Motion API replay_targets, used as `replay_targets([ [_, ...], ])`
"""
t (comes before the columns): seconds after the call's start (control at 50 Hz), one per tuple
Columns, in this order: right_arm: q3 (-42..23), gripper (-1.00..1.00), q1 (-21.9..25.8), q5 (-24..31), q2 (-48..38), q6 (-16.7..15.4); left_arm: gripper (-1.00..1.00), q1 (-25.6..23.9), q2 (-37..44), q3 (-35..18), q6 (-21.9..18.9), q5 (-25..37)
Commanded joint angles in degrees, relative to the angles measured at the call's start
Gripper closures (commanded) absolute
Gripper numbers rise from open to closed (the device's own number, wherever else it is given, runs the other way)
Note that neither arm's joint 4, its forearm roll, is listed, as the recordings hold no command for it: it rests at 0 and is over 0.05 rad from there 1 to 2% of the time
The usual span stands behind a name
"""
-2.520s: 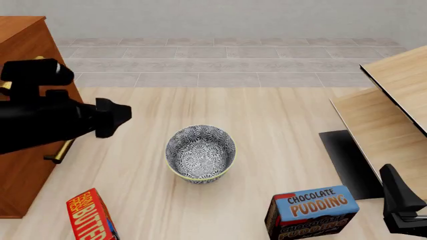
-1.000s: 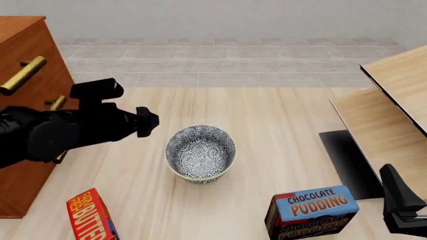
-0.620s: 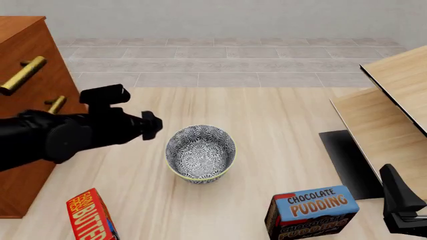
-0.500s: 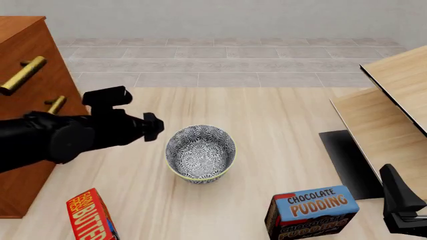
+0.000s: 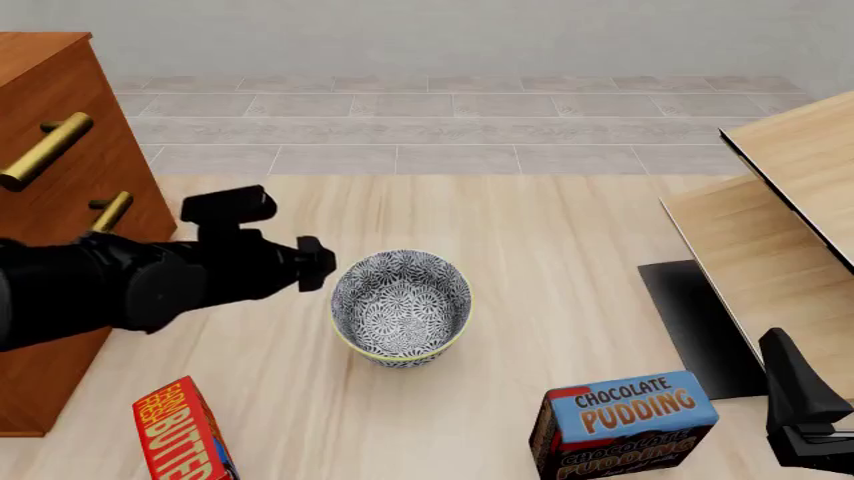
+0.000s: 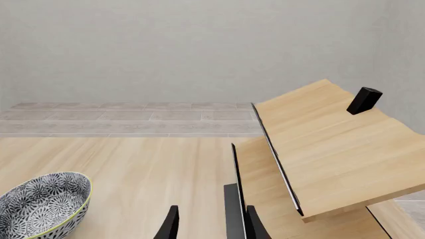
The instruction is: Close the top drawer of the cabinet and put the bowl on top of it.
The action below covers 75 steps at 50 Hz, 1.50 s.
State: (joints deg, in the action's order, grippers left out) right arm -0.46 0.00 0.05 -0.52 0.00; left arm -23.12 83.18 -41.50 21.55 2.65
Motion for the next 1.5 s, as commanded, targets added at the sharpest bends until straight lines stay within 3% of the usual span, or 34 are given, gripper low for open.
replay_targets([
  [0.02, 0.12, -1.00, 0.00, -0.03, 0.11, -0.01, -1.00, -0.37, 1.28, 0.10, 0.50, -0.96],
  [1.5, 0.12, -1.00, 0.00, -0.03, 0.11, -0.01, -1.00, -1.35, 10.16, 0.01, 0.87, -7.01],
])
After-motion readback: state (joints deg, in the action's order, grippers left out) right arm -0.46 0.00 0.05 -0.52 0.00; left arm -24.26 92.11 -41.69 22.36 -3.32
